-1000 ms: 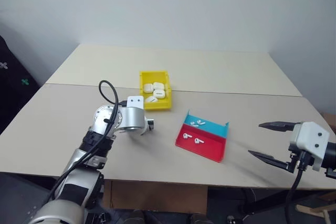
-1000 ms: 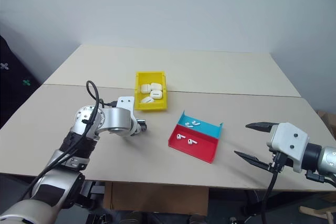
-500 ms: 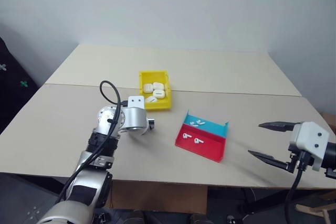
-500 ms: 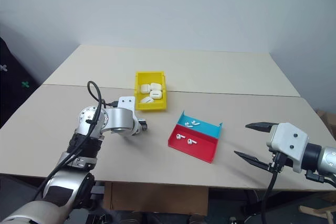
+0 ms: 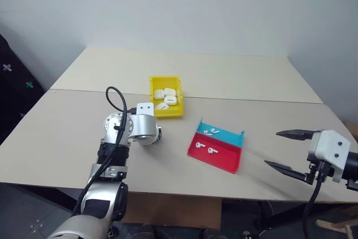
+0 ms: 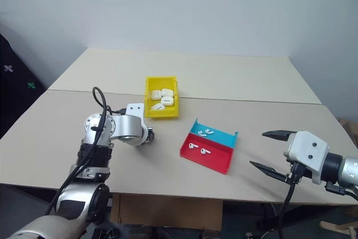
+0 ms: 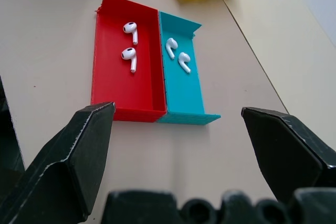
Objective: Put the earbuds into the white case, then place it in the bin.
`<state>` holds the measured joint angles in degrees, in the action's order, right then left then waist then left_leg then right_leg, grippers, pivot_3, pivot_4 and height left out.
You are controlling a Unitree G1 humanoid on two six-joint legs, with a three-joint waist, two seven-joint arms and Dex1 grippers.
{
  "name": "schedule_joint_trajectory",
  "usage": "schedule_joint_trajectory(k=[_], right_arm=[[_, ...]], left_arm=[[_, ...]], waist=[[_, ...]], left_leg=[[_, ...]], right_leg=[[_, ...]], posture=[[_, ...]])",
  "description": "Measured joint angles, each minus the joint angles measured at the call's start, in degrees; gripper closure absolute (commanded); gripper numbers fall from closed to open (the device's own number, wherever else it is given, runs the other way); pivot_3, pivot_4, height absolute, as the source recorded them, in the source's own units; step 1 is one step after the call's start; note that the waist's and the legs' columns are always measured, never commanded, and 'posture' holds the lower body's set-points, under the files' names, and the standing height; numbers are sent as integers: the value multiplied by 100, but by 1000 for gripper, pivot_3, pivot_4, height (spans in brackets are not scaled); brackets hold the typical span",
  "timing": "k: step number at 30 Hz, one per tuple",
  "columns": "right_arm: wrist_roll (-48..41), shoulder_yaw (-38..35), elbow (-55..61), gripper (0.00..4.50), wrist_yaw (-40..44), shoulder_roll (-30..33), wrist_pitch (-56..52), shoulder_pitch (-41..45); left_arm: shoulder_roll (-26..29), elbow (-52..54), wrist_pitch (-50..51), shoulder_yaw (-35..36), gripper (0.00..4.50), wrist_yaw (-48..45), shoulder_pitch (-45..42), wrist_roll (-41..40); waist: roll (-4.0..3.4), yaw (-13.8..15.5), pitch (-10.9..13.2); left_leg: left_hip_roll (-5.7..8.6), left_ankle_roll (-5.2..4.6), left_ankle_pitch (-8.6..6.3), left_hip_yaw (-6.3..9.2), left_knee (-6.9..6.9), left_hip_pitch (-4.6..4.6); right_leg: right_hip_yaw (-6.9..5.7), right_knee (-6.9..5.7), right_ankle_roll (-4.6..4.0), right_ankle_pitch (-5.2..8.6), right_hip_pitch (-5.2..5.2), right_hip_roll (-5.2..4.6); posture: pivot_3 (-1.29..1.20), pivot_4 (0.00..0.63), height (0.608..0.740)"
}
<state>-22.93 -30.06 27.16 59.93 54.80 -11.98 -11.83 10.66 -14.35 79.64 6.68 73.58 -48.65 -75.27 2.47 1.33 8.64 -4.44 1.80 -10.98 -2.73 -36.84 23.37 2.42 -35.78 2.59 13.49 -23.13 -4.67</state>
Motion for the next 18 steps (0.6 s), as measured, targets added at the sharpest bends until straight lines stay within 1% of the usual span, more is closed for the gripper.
schedule_joint_trajectory(k=[5, 8, 10, 12, 14, 15, 16, 18], right_arm=[[29, 0, -1, 0, -16, -3, 0, -4], [35, 0, -3, 0, -18, -3, 1, -7], [35, -2, -4, 0, -27, -2, 1, 17], [34, -3, -13, 0, -41, -1, 1, 101], [35, 2, -34, 0, -60, 0, 1, 210], [36, 4, -35, 0, -64, 1, 2, 241], [35, 8, -31, 0, -79, 0, 2, 291], [42, 20, -28, 0, -116, 0, 5, 366]], left_arm=[[-111, 96, 290, 311, 1709, -314, -13, 408], [-12, 535, 312, 326, 1709, -906, 31, 611], [420, 946, 413, 239, 1709, -1656, -14, 716], [1254, 1433, 402, -55, 1709, -2695, -53, 975], [2094, 1883, 200, -393, 1709, -3822, -138, 1367], [2340, 2046, 57, -534, 1709, -4247, -153, 1531], [2655, 2297, -247, -691, 1709, -4955, -117, 1743], [2974, 2608, -743, -685, 1709, -6082, -20, 1914]], waist=[[1, -20, 1], [7, -45, 4], [13, -67, 8], [14, -139, 12], [11, -151, 12], [11, -143, 12], [11, -132, 12], [12, -86, 13]], left_leg=[[8, 2, 1, 15, 0, -1], [8, 3, 1, 18, 1, 14], [8, 6, -1, 18, 9, 18], [7, 12, -2, 18, 22, 26], [7, 15, 0, 19, 28, 22], [7, 16, 0, 18, 28, 20], [7, 18, 1, 17, 27, 24], [7, 18, 1, 15, 23, 26]], right_leg=[[2, 0, 2, 7, 0, 0], [0, 1, 7, -2, -11, 0], [0, 1, 17, -15, -18, 1], [3, -4, 13, -12, -35, 6], [2, -7, 13, -9, -35, 6], [2, -6, 14, -8, -34, 5], [1, -4, 14, -8, -34, 4], [-1, 0, 8, -5, -34, 1]], posture=[[0, 150, 740], [0, 150, 740], [0, 150, 740], [0, 150, 740], [0, 150, 740], [0, 150, 740], [0, 150, 740], [0, 150, 740]])
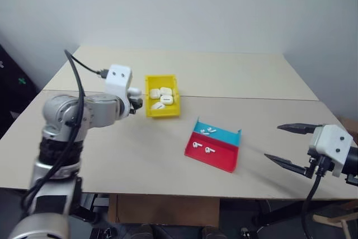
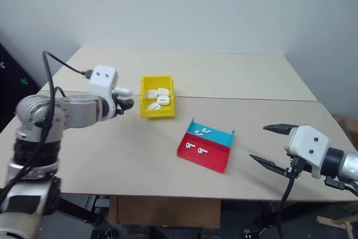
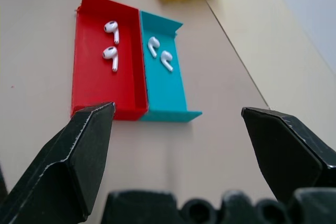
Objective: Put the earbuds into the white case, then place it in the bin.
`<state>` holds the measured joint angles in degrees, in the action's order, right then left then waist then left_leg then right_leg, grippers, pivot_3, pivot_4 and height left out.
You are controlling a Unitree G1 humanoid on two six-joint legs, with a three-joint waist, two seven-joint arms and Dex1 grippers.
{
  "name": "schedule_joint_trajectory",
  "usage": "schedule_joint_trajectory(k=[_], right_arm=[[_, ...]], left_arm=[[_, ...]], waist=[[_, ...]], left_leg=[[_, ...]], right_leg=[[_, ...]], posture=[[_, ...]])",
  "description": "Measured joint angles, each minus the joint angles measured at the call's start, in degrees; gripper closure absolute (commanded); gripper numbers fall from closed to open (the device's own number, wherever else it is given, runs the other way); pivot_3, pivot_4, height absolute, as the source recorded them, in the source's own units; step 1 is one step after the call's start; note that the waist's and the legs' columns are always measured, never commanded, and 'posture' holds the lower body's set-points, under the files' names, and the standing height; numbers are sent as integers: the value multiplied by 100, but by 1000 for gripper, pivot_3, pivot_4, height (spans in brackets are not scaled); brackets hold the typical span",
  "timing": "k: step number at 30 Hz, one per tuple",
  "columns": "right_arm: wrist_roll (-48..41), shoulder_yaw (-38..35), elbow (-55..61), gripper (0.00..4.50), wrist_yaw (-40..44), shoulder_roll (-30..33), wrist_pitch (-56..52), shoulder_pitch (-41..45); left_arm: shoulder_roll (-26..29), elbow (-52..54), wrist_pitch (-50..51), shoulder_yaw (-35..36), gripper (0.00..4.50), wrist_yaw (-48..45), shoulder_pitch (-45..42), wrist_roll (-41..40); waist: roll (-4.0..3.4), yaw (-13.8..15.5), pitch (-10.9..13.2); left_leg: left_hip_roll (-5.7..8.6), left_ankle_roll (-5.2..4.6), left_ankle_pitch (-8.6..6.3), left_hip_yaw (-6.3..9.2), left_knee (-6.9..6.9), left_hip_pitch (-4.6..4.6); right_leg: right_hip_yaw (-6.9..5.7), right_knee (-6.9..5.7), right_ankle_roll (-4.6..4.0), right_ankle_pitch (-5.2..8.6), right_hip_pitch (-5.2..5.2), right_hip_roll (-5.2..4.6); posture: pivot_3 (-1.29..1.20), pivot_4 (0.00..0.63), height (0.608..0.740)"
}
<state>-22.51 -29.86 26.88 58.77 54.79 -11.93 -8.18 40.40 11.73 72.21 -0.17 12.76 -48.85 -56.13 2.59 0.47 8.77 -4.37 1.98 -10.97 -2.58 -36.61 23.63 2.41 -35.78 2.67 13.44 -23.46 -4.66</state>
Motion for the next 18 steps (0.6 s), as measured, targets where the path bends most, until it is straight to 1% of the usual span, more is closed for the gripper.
schedule_joint_trajectory(k=[1, 3, 5, 6, 8, 10, 11, 13, 14, 15, 16, 18], right_arm=[[10, 0, 1, 0, -21, -1, 5, 13], [67, 1, 4, 0, -36, -11, 8, 15], [95, 0, 6, 0, -50, -42, 8, 14], [101, 0, 10, 0, -67, -79, 8, 14], [110, 0, 14, 0, -91, -97, 9, 14], [112, 0, 29, 0, -120, -110, 13, 17], [111, -2, 47, 0, -135, -110, 13, 22], [93, -1, 118, 0, -140, -91, -33, 51], [86, -1, 194, 0, -143, -15, -147, 61], [58, -2, 314, 0, -172, 105, -389, 99], [19, -2, 368, 0, -197, 147, -497, 128], [-191, -2, 682, 0, -316, 344, -1120, 235]], left_arm=[[100, 153, -284, 36, 1709, -529, 78, 36], [196, 355, -925, 132, 1709, -1656, 286, 139], [114, 375, -1466, 147, 1709, -2281, 461, 307], [-56, 256, -2006, 141, 1709, -2903, 627, 497], [-353, 128, -2744, 148, 1709, -3596, 916, 739], [-686, 21, -3714, 85, 1709, -4412, 1346, 1105], [-893, -142, -4408, 51, 1709, -4952, 1564, 1343], [-1149, -433, -5295, -25, 1709, -5802, 1830, 1597], [-1242, -624, -5699, -55, 1709, -6298, 1934, 1665], [-1409, -871, -6269, -65, 1709, -7009, 2091, 1705], [-1479, -951, -6470, -98, 1709, -7271, 2169, 1726], [-1622, -1245, -7071, -146, 1709, -8157, 2368, 1779]], waist=[[0, 16, 0], [-1, 35, 0], [-1, 35, -1], [-1, 32, -1], [-2, 22, -1], [-2, 8, -1], [-3, 2, -2], [-4, 5, -2], [-6, 5, -3], [-10, 4, -4], [-8, 4, -3], [-9, 4, -4]], left_leg=[[0, 0, 0, -1, 0, 1], [0, -1, 0, -1, 0, 1], [0, -2, 0, -1, -1, -2], [0, -3, 1, -1, -3, -4], [0, -6, 0, -1, -7, -3], [-1, -11, -3, -1, -12, 0], [-1, -14, -4, -2, -12, -1], [-2, -15, -5, 0, -13, 0], [-2, -15, -5, -1, -13, 0], [-2, -16, -5, -2, -15, -1], [-4, -16, -5, -1, -18, 0], [-5, -18, -5, -1, -21, 3]], right_leg=[[-1, 0, -17, 9, 1, -1], [-1, 1, -24, 14, 1, -2], [-1, 0, -25, 14, 5, -2], [0, 0, -26, 15, 8, -2], [1, 1, -27, 14, 10, -2], [1, 0, -27, 14, 11, -2], [2, 0, -26, 13, 11, -2], [0, -1, -26, 13, 10, 0], [1, -2, -28, 14, 10, 0], [3, -2, -31, 15, 11, 0], [1, -2, -32, 15, 11, 0], [2, -2, -32, 16, 11, 0]], posture=[[0, 150, 740], [0, 150, 740], [0, 150, 740], [0, 150, 740], [0, 150, 740], [0, 150, 740], [0, 150, 740], [0, 150, 740], [0, 150, 740], [0, 150, 740], [0, 150, 740], [0, 150, 740]])
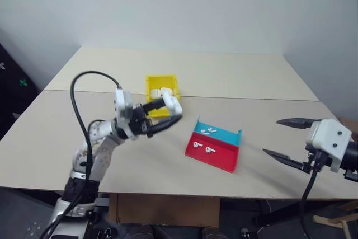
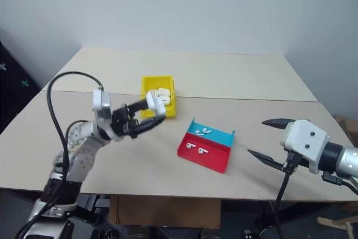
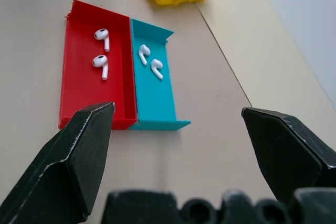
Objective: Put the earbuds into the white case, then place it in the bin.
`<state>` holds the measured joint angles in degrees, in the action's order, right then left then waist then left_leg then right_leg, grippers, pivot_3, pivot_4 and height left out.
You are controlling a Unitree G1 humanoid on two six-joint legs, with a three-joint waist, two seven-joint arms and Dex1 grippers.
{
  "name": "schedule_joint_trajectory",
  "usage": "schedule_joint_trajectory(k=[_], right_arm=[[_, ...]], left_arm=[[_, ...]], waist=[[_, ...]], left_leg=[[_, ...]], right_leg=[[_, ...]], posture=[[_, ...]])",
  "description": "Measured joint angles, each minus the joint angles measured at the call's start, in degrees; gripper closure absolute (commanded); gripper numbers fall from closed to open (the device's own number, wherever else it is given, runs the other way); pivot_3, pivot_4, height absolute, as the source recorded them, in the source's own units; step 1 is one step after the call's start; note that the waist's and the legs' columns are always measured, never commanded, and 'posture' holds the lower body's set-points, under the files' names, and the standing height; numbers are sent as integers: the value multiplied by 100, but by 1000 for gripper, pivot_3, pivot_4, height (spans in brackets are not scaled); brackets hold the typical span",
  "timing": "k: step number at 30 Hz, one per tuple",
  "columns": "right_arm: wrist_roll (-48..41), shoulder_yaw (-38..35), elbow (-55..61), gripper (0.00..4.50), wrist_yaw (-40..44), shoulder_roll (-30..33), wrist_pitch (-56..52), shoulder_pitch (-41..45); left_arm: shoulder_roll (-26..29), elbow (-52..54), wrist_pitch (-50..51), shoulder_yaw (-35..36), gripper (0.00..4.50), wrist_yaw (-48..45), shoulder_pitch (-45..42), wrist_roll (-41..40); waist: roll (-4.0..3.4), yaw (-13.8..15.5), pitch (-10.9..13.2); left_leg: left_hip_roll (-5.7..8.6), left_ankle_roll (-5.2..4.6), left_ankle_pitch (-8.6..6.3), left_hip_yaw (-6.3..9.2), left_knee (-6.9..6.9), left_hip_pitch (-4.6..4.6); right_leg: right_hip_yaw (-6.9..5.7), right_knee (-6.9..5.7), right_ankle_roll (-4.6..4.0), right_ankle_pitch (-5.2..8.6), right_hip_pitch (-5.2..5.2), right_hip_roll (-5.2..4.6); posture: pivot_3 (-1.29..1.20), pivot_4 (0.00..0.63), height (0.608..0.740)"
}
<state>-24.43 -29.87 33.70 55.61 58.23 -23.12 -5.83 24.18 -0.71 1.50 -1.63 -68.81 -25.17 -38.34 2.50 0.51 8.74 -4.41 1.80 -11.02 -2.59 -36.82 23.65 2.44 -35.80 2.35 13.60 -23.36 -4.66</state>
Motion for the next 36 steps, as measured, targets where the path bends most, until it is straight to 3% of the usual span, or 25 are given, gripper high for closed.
schedule_joint_trajectory(k=[4, 8, 11, 14, 17, 22, 23, 28, 36], right_arm=[[-330, 94, 588, 0, -194, 475, -1019, 227], [-798, 678, 984, 0, -354, 857, -1841, 811], [-1083, 1366, 1020, 0, -303, 1159, -2200, 1542], [-1224, 2512, 960, 0, -293, 1233, -2849, 2796], [-1109, 3827, 719, 0, -289, 941, -3603, 4100], [-388, 5507, -170, 0, -486, 21, -4419, 5466], [-349, 5595, -244, 0, -510, -49, -4480, 5529], [94, 6304, -817, 1579, -619, -692, -4722, 6029], [685, 6929, -1313, 1579, -620, -1055, -4591, 6123]], left_arm=[[108, -265, 10, 55, 1709, -1113, 75, -219], [218, -475, -84, 138, 1709, -1911, 93, -249], [220, -666, -264, 241, 1709, -2237, 183, -252], [126, -808, -318, 356, 1709, -2324, 359, -441], [88, -880, -510, 412, 1709, -2338, 501, -544], [105, -863, -546, 396, 1709, -2342, 921, -878], [118, -860, -537, 404, 1709, -2344, 962, -920], [411, -697, -531, 347, 1709, -2344, 1201, -1096], [566, -572, -541, 330, 1709, -2345, 1131, -1122]], waist=[[0, 1, 0], [-1, -10, 0], [-3, -33, 1], [-5, -89, 1], [-7, -136, 0], [-13, -163, -3], [-13, -154, -3], [-16, -106, -1], [-17, -125, -2]], left_leg=[[-2, -3, -1, 2, -2, 0], [-3, -7, -2, 3, -3, 2], [-6, -10, -4, 2, -3, 4], [-13, -12, -4, 1, -4, 9], [-24, -12, -3, -3, -5, 18], [-32, -14, -2, -8, -7, 65], [-33, -15, -2, -7, -6, 65], [-35, -19, -4, -8, -8, 68], [-37, -19, -4, -10, -12, 65]], right_leg=[[-2, -1, 5, 3, 0, 1], [-3, -1, 23, 15, -2, 1], [-4, -1, 23, 16, -4, 2], [-3, -3, 22, 16, -13, 6], [1, -10, -7, 0, -33, 16], [8, -39, 9, -21, -102, 27], [7, -39, 9, -21, -102, 29], [1, -39, 8, -20, -101, 27], [1, -43, 7, -21, -100, 30]], posture=[[0, 150, 740], [0, 150, 740], [0, 150, 740], [0, 150, 740], [0, 150, 740], [0, 150, 740], [0, 150, 740], [0, 150, 740], [0, 150, 740]])
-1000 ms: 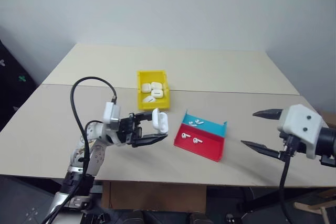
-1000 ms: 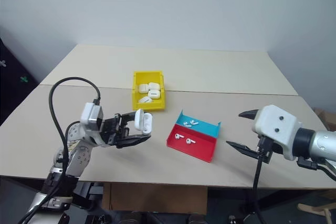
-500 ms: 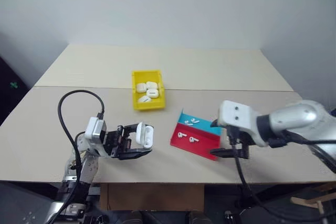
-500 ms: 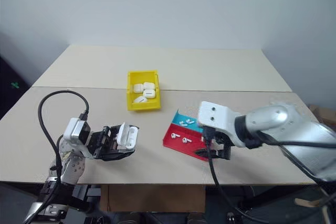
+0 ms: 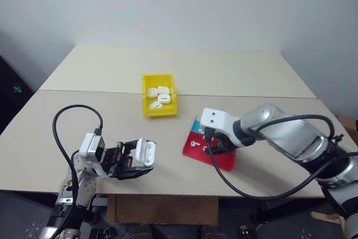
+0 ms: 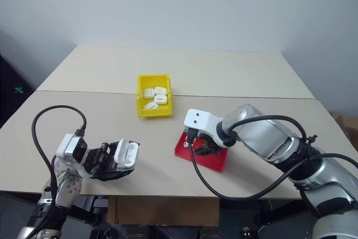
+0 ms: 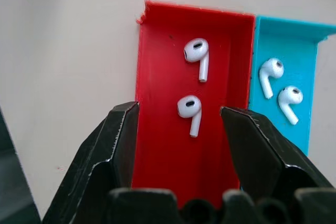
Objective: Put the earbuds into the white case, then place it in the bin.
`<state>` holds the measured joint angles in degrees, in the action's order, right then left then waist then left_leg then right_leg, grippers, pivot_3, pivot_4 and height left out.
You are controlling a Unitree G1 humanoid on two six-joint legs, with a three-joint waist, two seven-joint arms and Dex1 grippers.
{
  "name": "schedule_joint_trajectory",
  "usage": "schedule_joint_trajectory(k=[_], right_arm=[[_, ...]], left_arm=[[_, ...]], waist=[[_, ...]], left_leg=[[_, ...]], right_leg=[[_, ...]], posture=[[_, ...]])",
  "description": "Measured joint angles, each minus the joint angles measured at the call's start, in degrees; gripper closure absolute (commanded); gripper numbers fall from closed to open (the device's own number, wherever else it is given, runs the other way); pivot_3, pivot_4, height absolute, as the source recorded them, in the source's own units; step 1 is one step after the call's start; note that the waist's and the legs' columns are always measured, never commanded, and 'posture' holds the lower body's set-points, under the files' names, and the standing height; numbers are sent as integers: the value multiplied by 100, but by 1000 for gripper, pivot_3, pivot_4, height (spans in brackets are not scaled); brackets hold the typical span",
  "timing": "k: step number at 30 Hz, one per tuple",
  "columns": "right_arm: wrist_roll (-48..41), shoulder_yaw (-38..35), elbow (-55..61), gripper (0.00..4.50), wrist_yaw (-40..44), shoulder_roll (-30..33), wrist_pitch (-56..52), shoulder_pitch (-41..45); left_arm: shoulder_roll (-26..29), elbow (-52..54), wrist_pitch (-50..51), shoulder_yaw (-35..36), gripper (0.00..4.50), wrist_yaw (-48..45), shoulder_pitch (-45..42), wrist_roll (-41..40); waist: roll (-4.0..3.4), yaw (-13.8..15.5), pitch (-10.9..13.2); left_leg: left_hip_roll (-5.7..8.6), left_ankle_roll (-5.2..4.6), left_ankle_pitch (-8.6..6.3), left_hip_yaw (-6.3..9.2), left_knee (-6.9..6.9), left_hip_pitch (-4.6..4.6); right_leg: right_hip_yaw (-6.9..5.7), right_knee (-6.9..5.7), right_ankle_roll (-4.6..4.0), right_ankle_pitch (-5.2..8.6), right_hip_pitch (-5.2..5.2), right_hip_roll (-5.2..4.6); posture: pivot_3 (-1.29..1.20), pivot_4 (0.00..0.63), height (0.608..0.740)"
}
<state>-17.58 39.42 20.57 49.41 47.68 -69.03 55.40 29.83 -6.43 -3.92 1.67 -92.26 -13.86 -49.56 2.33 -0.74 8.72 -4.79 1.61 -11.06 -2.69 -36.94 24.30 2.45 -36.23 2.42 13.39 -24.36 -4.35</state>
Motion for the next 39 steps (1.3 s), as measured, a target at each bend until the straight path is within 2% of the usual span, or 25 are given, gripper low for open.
schedule_joint_trajectory(k=[7, 22, 34, 38, 39], right_arm=[[575, 553, -513, 1579, 228, -260, 569, 35], [1402, 726, -1337, 1579, 994, -647, 1397, 194], [1775, 725, -1667, 1579, 1386, -713, 1816, 133], [1880, 700, -1682, 2467, 1489, -714, 1918, 34], [1895, 695, -1683, 2467, 1500, -724, 1942, 26]], left_arm=[[4, 298, 53, 6, 1709, 0, 110, 10], [-47, 748, 171, 243, 1709, 30, 446, 217], [-127, 920, 280, 348, 1709, 172, 577, 296], [-128, 946, 282, 353, 1709, 207, 588, 352], [-128, 946, 284, 355, 1709, 221, 593, 368]], waist=[[-1, -12, 0], [-2, -8, 0], [-2, -7, 0], [-3, -7, 0], [-3, -11, 0]], left_leg=[[-1, 0, 0, 0, 0, 0], [-1, 0, 0, -1, 0, -2], [-1, 0, 0, -1, 0, -3], [-1, 0, 0, -1, 0, -3], [-1, 0, 0, -1, 0, -4]], right_leg=[[0, -2, 0, 0, 0, 2], [-1, -5, 0, 0, 0, 3], [-1, -6, 0, 0, 1, 3], [-1, -5, 0, 0, 1, 3], [-1, -5, 0, 0, 1, 3]], posture=[[0, 150, 740], [0, 150, 740], [0, 150, 740], [0, 150, 740], [0, 150, 740]])
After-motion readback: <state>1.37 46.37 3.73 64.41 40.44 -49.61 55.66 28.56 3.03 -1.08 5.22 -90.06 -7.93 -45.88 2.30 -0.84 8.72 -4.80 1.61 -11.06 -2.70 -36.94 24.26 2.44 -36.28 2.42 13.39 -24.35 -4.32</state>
